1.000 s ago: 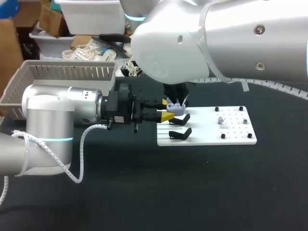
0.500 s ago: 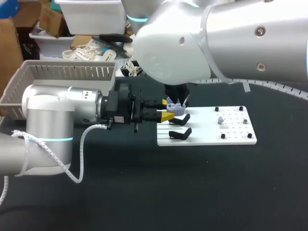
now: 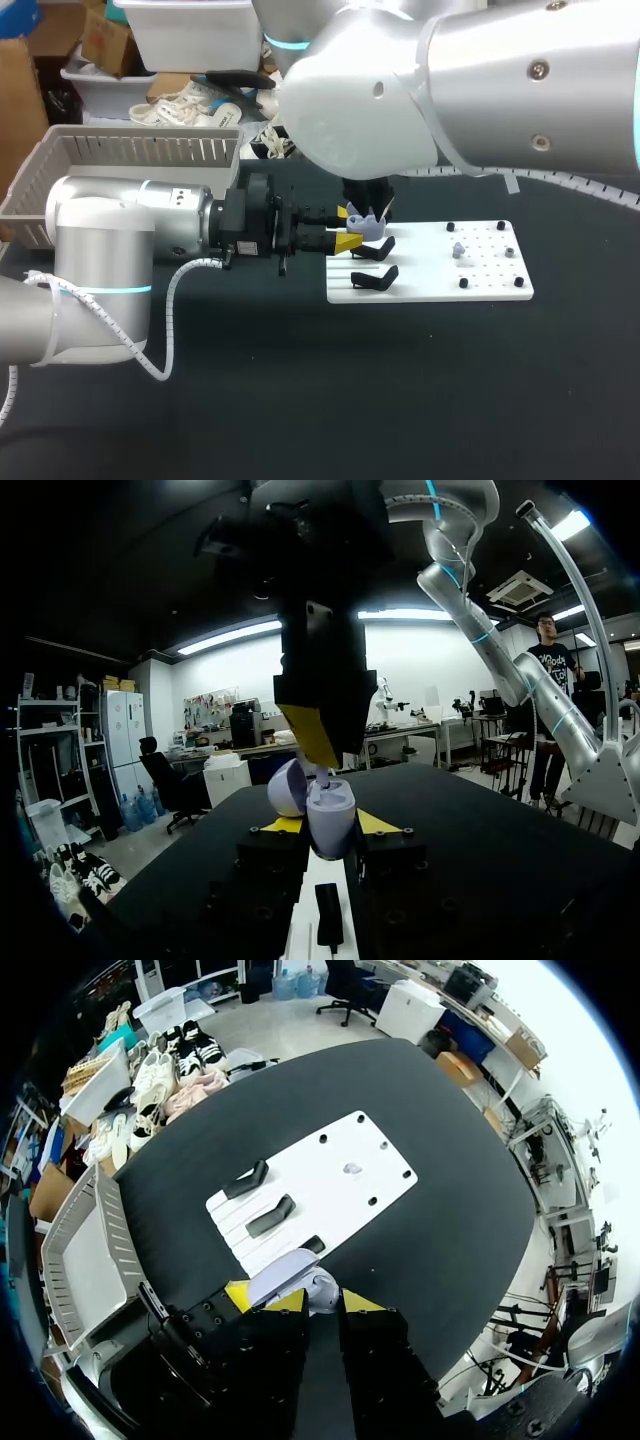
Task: Pick up each earbud case from the left stands, insert the matching earbuds, close the lid, and place the case in the box.
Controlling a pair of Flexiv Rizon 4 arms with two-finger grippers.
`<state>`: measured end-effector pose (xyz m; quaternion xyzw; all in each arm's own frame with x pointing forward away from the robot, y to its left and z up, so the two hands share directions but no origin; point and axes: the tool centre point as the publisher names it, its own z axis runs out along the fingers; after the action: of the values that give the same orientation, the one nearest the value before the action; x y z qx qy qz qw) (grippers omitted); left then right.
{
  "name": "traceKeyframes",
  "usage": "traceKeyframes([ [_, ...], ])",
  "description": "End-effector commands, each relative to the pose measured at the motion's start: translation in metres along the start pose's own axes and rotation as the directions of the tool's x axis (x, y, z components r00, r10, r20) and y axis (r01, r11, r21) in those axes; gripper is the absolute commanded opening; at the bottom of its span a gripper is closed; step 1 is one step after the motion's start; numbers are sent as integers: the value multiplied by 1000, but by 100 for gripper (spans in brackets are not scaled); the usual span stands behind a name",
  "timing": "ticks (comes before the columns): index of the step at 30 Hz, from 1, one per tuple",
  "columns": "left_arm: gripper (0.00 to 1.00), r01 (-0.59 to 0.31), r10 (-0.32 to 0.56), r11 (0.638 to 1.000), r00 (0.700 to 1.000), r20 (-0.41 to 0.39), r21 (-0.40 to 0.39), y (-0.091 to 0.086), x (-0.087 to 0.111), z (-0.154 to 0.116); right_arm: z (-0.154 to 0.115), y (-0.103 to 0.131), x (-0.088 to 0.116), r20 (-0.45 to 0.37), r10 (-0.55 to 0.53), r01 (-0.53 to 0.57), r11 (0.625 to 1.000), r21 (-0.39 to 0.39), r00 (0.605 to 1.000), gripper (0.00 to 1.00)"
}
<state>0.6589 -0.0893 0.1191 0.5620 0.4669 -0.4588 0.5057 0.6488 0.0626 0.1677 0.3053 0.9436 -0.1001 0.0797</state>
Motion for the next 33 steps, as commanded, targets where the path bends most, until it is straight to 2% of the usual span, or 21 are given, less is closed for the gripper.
traceKeyframes([
  [1, 0, -2, 2, 1000, 1000, 0, -4, 0, 0, 1, 1, 0, 1, 3, 1, -1, 1000, 4, 1000, 0],
  [19, 0, -2, 2, 1000, 1000, 0, -4, 0, 0, 1, 8, 3, 1, -7, -3, 4, 1000, 27, 1000, 0],
  [21, 0, -2, 2, 1000, 1000, 0, -4, 0, 0, 1, 8, 3, 1, -7, -2, 2, 1000, 26, 1000, 20],
  [25, 0, -2, 2, 1000, 1000, 0, -4, 0, 0, 1, 3, 0, 0, -3, 6, -6, 1000, 14, 1000, 31],
  [29, 0, -2, 2, 1000, 1000, 0, -4, 0, 0, 1, -6, -8, 0, 1, 21, -21, 1000, -8, 1000, 32],
  [33, 0, -2, 2, 1000, 1000, 0, -4, 0, 0, 1, -21, -28, -5, -18, 70, -71, 995, -63, 997, 32],
])
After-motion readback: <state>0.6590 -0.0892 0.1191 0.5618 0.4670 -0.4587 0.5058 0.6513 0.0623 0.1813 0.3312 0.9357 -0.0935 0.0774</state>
